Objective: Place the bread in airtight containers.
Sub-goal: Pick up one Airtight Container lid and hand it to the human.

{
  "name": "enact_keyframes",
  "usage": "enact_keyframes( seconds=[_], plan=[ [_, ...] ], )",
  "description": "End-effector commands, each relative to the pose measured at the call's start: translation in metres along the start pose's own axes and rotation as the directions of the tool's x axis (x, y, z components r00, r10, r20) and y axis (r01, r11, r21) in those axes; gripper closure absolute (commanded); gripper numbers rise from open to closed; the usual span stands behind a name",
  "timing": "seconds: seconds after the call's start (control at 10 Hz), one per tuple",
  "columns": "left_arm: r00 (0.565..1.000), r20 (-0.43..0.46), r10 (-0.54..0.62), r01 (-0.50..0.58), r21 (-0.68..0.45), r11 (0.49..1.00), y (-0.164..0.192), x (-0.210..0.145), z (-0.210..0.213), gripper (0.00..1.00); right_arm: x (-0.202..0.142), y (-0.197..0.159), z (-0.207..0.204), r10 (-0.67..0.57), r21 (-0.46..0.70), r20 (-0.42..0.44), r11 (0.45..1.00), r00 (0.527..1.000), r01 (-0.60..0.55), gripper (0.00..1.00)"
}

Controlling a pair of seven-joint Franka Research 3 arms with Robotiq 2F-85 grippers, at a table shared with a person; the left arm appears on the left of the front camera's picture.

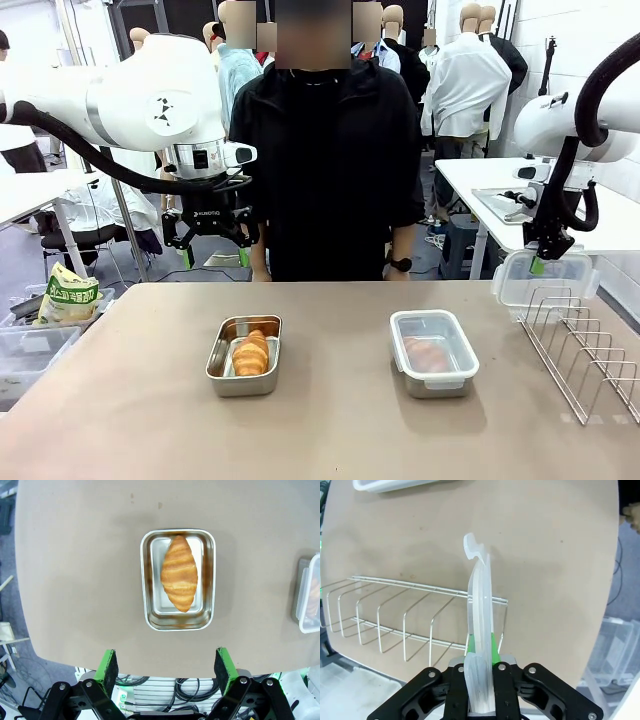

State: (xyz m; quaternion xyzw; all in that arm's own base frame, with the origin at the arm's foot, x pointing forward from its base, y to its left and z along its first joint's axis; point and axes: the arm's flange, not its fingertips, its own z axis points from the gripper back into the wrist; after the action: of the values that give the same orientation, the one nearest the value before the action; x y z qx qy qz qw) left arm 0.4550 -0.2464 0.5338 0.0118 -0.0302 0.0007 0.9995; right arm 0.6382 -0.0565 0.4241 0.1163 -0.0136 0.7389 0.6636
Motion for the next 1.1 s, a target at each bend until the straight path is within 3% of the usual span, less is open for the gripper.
enact_keyframes(
  seconds=[0.0,0.4,0.6,0.8,1.0],
  plan=[
    [1.0,0.012,-0.003,0.003,0.015,1.0,0.002,0.0,0.002,0.0,0.002,0.017,0.021,0.001,0.042,0.0,0.999,1.0,-0.001,1.0],
    [1.0,0.012,-0.003,0.003,0.015,1.0,0.002,0.0,0.002,0.0,0.011,0.065,0.102,0.01,-0.116,-0.035,0.993,0.999,-0.014,1.0],
    [1.0,0.012,-0.003,0.003,0.015,1.0,0.002,0.0,0.002,0.0,0.045,0.087,0.148,0.152,-0.284,-0.037,0.946,0.988,-0.156,1.0],
    [1.0,0.012,-0.003,0.003,0.015,1.0,0.002,0.0,0.002,0.0,0.103,0.102,0.187,0.318,-0.426,-0.101,0.842,0.943,-0.329,1.0],
    [1.0,0.012,-0.003,0.003,0.015,1.0,0.002,0.0,0.002,0.0,0.153,0.104,0.205,0.502,-0.593,-0.107,0.661,0.858,-0.46,1.0]
  ],
)
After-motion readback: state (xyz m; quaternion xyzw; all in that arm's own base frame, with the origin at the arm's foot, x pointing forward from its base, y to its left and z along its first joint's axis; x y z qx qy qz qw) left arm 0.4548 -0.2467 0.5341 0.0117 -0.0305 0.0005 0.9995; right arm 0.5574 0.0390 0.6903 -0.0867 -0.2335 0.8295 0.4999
